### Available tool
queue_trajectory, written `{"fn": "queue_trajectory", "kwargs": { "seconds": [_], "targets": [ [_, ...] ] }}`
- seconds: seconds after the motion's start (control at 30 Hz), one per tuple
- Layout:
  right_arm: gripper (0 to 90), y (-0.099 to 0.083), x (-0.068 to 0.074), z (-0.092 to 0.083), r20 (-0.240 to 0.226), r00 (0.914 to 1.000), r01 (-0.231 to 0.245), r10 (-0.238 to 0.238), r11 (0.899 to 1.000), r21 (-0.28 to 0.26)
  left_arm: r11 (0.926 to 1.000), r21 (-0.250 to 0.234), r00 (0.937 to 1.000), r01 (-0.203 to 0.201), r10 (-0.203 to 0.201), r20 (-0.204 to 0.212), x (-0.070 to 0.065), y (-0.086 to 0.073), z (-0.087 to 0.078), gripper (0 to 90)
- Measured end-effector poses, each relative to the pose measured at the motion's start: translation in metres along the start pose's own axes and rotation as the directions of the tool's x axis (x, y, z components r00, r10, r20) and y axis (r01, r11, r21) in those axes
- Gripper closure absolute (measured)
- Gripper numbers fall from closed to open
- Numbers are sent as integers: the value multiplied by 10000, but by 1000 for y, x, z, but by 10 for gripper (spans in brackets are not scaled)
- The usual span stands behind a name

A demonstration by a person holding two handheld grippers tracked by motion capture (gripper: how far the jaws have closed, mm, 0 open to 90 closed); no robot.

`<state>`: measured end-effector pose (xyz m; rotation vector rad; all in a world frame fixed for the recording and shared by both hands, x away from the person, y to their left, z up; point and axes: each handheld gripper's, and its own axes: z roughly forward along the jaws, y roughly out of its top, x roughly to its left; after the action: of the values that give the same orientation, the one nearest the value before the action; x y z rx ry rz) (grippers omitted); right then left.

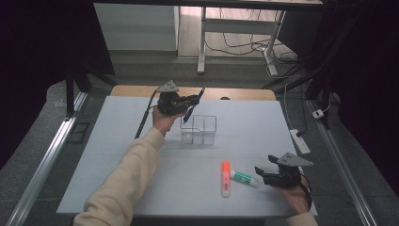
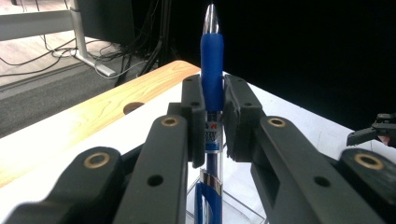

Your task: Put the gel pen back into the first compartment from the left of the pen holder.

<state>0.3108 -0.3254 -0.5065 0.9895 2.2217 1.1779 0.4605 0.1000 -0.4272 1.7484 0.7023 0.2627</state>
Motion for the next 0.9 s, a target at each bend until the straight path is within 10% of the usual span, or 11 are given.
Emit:
{"fn": "queue_trajectory", "kwargs": {
  "seconds": [0.13, 0.23, 0.33, 0.9],
  "targets": [
    [245, 0, 0, 0, 5, 10000, 2, -2, 10000, 11, 9999, -61, 9994, -97, 95, -341, -2, -5, 0, 729],
    [245, 0, 0, 0, 0, 10000, -23, 23, 10000, 24, 9994, 167, 9959, -313, 326, -842, -5, -7, -2, 442],
    [245, 0, 0, 1, 4, 10000, 14, -14, 10000, 90, 9990, 340, 9943, -279, 312, -1021, -7, -8, -7, 343],
    [245, 0, 1, 0, -4, 10000, 23, -23, 10000, 83, 9955, 928, 9981, -208, 260, -554, -7, -17, -28, 347]
  ]
}}
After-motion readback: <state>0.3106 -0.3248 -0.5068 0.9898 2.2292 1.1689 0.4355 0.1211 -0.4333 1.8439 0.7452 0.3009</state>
